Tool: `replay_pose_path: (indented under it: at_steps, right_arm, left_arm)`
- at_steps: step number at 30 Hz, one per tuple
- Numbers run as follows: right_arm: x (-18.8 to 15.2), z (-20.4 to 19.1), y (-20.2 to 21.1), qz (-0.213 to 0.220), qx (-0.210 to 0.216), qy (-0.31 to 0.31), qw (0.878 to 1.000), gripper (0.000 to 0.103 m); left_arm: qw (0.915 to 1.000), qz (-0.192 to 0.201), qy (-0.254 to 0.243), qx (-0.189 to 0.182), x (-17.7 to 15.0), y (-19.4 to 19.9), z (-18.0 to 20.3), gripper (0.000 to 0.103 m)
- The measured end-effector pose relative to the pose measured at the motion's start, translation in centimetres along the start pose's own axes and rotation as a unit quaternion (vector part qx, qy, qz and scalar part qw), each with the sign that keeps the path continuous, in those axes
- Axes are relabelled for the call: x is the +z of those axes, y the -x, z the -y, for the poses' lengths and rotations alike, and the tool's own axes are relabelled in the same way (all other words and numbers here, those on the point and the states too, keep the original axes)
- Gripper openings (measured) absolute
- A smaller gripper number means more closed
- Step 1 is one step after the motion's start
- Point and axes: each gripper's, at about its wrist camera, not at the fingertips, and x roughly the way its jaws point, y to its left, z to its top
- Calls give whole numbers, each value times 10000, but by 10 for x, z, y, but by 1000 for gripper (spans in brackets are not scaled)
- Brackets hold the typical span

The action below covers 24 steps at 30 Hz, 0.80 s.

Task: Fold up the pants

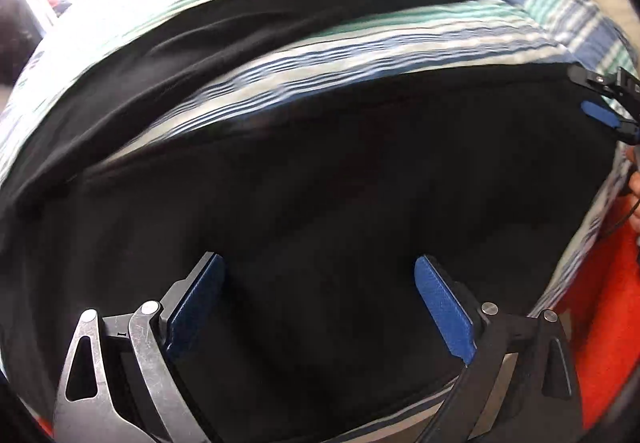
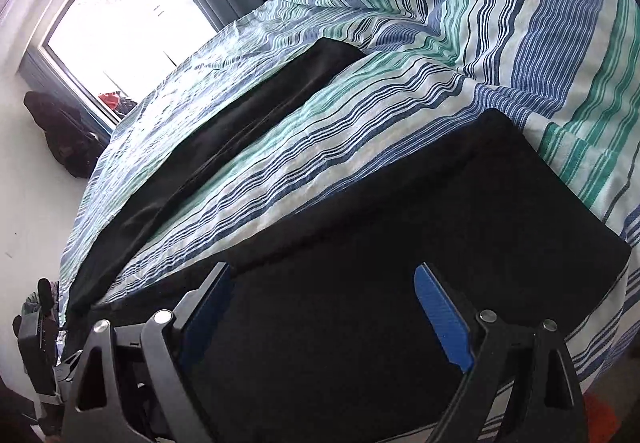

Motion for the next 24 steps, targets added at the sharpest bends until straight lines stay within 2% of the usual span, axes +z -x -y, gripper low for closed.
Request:
replay_pose_path:
  at_steps: [2, 4, 8, 10, 12, 15, 17, 19, 20, 21, 22, 23, 24]
  right_arm:
    - [-2, -1, -2, 49, -81, -62, 9999, 90]
    - [-5, -1, -4, 90, -170, -126, 9997, 91]
    - [-11, -3, -6, 185, -361, -182, 9990, 91]
    - [-13, -8, -7, 230, -524, -137, 9983, 91]
    - [-16, -14, -10, 250, -701, -65, 9972, 92]
    - [-19, -25, -14, 243, -986, 138, 9947, 95]
    - [-21, -29, -16, 232, -1137, 247, 9929, 96]
    - [-22, -31, -17, 229, -1212, 297, 9919, 97]
    - [-22, -31, -17, 225, -1234, 314, 9916, 97]
    - [-22, -31, -17, 221, -1246, 323, 9914, 97]
    - [-22, -31, -17, 220, -1248, 328, 9914, 97]
    - [-22, -31, -17, 222, -1246, 331, 9914, 97]
    - [-23, -31, -16, 223, -1240, 329, 9915, 97]
  left_arm:
    - [9982, -57, 557, 194, -21, 7, -46, 97]
    - [9930, -91, 1111, 392, -41, 15, -91, 98]
    - [9762, -235, 1898, 1025, -83, 29, -171, 100]
    - [9622, -349, 2228, 1525, -104, 35, -202, 103]
    - [9550, -262, 2632, 1342, -121, 43, -226, 103]
    - [9534, -59, 2767, 1204, -126, 58, -233, 101]
    - [9560, 380, 2649, 1201, -116, 72, -234, 101]
    - [9560, 805, 2483, 1342, -109, 84, -243, 101]
    - [9553, 868, 2426, 1450, -102, 82, -247, 101]
    - [9538, 806, 2408, 1605, -98, 77, -254, 101]
    - [9506, 570, 2464, 1800, -95, 67, -268, 101]
    - [9433, 130, 2642, 2007, -101, 52, -283, 101]
    - [9344, -191, 2923, 2025, -102, 39, -298, 101]
